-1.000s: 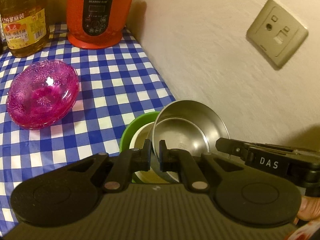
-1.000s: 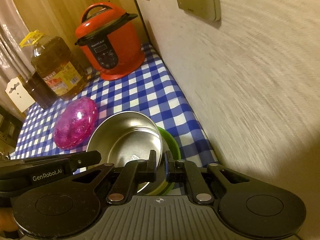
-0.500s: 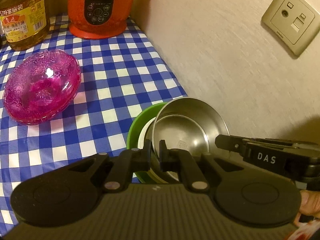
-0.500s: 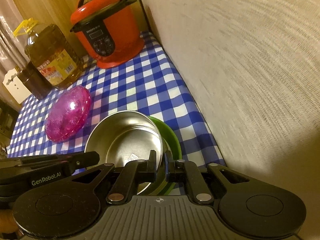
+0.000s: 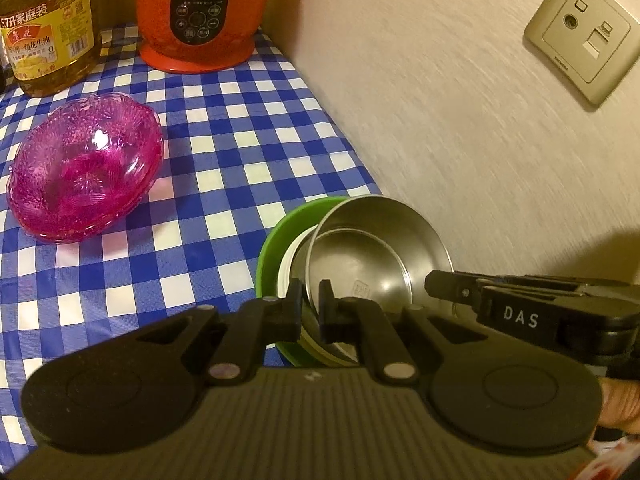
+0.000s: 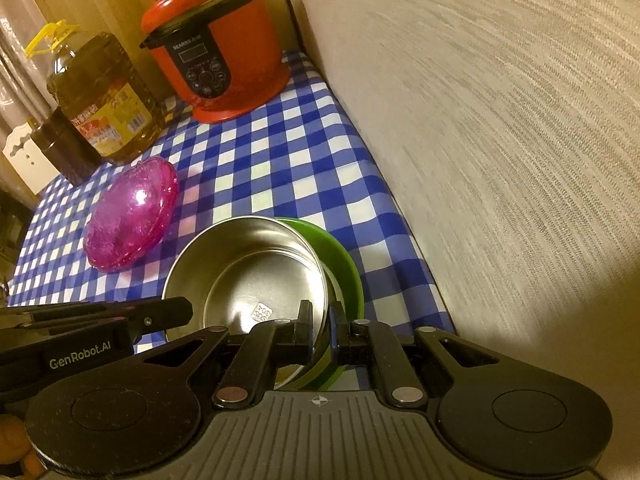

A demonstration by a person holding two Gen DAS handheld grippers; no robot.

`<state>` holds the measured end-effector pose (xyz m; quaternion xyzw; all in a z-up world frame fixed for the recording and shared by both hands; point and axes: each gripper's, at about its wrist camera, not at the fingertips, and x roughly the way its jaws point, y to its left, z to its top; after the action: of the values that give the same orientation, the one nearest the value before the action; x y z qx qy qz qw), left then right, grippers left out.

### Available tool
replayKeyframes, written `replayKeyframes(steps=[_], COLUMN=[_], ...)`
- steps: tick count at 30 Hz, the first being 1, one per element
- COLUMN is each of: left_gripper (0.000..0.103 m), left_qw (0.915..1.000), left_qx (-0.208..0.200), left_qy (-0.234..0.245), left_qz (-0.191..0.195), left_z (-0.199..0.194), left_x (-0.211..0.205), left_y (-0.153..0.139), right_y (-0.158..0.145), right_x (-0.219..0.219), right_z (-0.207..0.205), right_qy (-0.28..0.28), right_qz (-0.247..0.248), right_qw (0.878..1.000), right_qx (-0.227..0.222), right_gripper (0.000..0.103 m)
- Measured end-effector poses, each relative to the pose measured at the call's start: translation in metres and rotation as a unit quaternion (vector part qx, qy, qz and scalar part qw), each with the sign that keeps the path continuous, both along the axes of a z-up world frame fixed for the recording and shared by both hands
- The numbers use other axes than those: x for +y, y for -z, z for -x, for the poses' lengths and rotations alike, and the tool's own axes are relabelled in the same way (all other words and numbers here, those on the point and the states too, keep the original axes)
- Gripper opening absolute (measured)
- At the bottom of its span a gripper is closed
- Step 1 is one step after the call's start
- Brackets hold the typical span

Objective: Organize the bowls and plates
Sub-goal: 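Carry the steel bowl over the green bowl with both tools, then lower the steel bowl into the white bowl and open both tools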

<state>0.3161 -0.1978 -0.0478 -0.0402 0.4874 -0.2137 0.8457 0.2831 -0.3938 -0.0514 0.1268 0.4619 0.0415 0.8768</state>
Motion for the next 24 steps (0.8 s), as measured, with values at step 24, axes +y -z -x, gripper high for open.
replayKeyframes(steps=[24], left_gripper=[0.007], left_qw=[0.9992], left_qx=[-0.012], left_qy=[-0.025], left_qz=[0.028], left_z=[-0.001], left_x=[0.015], left_y=[-0.010], right_y=[-0.006], right_x=[-0.015], right_z=[0.009], right_qy=[0.040], right_qz=[-0.046], right_qw=[0.997], right_qx=[-0.049], right_gripper=[0.009])
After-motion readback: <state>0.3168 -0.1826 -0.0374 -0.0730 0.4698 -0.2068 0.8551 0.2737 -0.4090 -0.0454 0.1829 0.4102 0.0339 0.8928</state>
